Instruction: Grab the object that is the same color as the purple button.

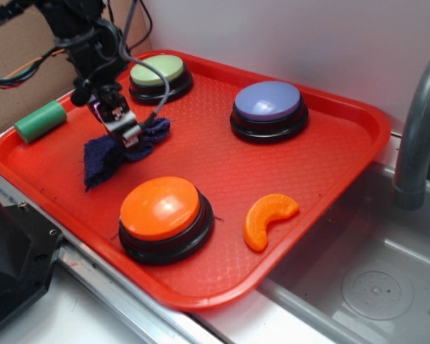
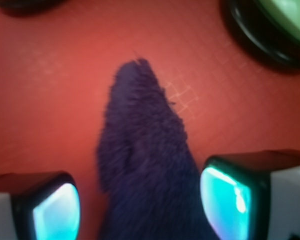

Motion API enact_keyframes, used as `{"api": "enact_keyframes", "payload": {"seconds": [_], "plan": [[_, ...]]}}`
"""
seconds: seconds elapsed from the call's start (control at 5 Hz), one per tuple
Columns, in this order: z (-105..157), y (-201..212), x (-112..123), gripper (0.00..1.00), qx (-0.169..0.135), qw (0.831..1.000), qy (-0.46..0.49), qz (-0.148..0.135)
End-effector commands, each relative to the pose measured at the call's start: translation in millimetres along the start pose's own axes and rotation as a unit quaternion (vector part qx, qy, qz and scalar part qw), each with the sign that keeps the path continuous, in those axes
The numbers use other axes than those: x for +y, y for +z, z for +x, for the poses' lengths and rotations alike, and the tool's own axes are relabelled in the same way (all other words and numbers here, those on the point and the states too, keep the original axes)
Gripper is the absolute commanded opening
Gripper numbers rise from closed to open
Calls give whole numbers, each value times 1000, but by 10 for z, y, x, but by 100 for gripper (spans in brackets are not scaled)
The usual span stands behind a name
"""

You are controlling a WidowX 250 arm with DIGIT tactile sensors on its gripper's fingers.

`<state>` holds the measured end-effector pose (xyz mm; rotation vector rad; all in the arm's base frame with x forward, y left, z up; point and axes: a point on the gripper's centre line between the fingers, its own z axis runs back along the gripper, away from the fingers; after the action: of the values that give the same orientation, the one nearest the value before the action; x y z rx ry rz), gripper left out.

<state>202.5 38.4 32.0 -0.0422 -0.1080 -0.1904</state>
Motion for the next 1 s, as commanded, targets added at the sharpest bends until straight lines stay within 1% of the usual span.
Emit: {"api": "enact_keyframes", "payload": {"seconds": [0.0, 0.2, 0.6, 0.8], "plan": [[-4, -158, 7, 0, 15, 1000, -5, 2], [10, -80, 6, 0, 20, 1000, -1, -6], [3, -37, -6, 0, 52, 999, -9, -5], [-22, 192, -18, 0, 69, 998, -1, -9]]}}
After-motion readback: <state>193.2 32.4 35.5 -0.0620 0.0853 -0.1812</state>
